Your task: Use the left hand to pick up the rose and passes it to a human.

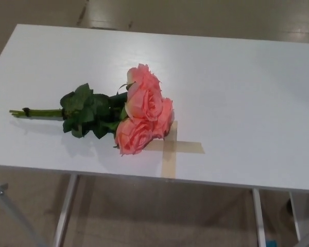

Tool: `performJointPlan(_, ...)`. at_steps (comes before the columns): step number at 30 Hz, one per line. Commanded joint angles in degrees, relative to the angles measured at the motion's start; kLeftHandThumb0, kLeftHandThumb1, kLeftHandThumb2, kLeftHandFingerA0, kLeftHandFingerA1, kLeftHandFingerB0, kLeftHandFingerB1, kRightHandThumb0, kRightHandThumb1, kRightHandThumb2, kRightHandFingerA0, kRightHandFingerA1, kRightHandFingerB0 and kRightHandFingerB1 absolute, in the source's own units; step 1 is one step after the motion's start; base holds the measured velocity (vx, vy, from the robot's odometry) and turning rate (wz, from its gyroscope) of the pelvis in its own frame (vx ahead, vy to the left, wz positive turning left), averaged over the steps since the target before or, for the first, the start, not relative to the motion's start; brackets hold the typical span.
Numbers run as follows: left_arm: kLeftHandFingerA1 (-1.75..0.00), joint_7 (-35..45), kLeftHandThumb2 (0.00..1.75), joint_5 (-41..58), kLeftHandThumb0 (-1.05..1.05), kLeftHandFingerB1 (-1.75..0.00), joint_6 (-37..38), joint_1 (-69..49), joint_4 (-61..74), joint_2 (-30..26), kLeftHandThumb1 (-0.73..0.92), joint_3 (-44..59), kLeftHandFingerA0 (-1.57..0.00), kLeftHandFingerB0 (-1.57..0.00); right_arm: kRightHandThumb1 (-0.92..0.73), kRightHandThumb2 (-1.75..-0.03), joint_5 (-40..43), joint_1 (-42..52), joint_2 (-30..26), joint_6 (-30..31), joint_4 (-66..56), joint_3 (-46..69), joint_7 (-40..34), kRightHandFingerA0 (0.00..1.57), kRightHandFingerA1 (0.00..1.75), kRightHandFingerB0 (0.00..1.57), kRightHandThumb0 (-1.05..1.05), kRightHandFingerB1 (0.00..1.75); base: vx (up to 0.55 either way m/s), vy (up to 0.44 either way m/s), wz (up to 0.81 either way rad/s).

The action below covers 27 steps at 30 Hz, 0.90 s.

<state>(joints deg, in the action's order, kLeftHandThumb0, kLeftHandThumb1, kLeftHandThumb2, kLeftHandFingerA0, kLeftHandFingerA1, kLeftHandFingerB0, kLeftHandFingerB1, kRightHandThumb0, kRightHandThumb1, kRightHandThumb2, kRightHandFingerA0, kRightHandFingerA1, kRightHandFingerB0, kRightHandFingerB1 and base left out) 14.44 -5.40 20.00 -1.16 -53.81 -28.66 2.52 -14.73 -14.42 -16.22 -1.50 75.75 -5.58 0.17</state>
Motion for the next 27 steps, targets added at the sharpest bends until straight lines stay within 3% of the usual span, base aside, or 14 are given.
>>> performJointPlan(1, -0.29, 12.66, 0.54, 10.64, -0.55, -0.28, 5.72, -16.7, 31.51, -3.51, 0.43, 2.09, -0.16, -0.2, -0.65, -0.59, -0.32, 0.51, -0.74, -0.11, 0.4, -0.04, -0.48, 0.67, 0.44, 0.53, -0.29, 0.39, 0.0, 0.0, 0.0)
performJointPlan(6, -0.3, 18.56, 0.54, 16.29, -0.58, -0.28, 6.81, -26.45, 53.12, -9.52, 0.45, 3.22, -0.17, -0.2, -0.65, -0.59, -0.3, 0.42, -1.0, 0.27, 0.6, -0.04, -0.04, 0.66, 0.43, 0.52, -0.29, 0.38, 0.0, 0.0, 0.0)
performJointPlan(10, -0.31, 22.3, 0.55, 21.01, -0.59, -0.27, 7.12, -29.32, 61.85, -12.57, 0.44, 4.15, -0.2, -0.18, -0.65, -0.59, -0.49, 0.37, -1.02, 0.8, 0.73, -0.21, -0.22, 0.67, 0.43, 0.52, -0.3, 0.39, 0.0, 0.0, 0.0)
performJointPlan(11, -0.5, 23.21, 0.83, 22.57, -0.29, -0.48, 5.97, -30.76, 66.03, -14.03, 0.2, 5.13, -0.07, -0.07, -0.65, -0.59, -0.61, 0.56, -0.98, 0.84, 0.79, -0.32, -0.35, 0.67, 0.43, 0.53, -0.3, 0.39, 0.0, 0.0, 0.0)
performJointPlan(13, -0.5, 23.81, 0.83, 23.73, -0.29, -0.48, 3.5, -30.27, 69.97, -15.52, 0.2, 6.3, -0.07, -0.07, -0.65, -0.59, -0.59, -0.55, -1.0, 1.07, 0.79, -0.26, -0.35, 0.67, 0.43, 0.53, -0.3, 0.39, 0.0, 0.0, 0.0)
performJointPlan(15, -0.52, 24.39, 0.83, 25.2, -0.27, -0.5, 1.66, -31.34, 73.96, -16.95, 0.2, 7.97, -0.11, -0.11, -0.65, -0.59, -0.49, -0.54, -1.01, 1.04, 0.75, -0.19, -0.26, 0.67, 0.43, 0.53, -0.3, 0.39, 0.0, 0.0, 0.0)
performJointPlan(16, -0.42, 25.05, 0.72, 28.44, -0.58, -0.43, -0.57, -32.76, 79.3, -18.46, 0.38, 10.81, -0.26, -0.33, -0.66, -0.59, -0.43, -0.4, -1.16, 0.88, 0.6, -0.19, -0.02, 0.67, 0.43, 0.53, -0.3, 0.39, 0.0, 0.0, 0.0)
performJointPlan(22, -0.45, 21.93, 0.7, 33.08, -0.55, -0.42, -1.91, -32.62, 87.64, -17.67, 0.37, 14.83, -0.37, -0.35, -0.66, -0.59, -0.31, -0.15, -1.19, 0.84, 0.62, -0.14, 0.26, 0.67, 0.43, 0.52, -0.3, 0.38, 0.0, 0.0, 0.0)
performJointPlan(27, -0.43, 18.25, 0.69, 32.41, -0.55, -0.4, -2.02, -30.65, 91.34, -15.71, 0.37, 16.51, -0.33, -0.32, -0.67, -0.59, -0.37, 0.28, -1.14, 0.65, 0.62, -0.22, 0.2, 0.67, 0.43, 0.52, -0.3, 0.39, 0.0, 0.0, 0.0)
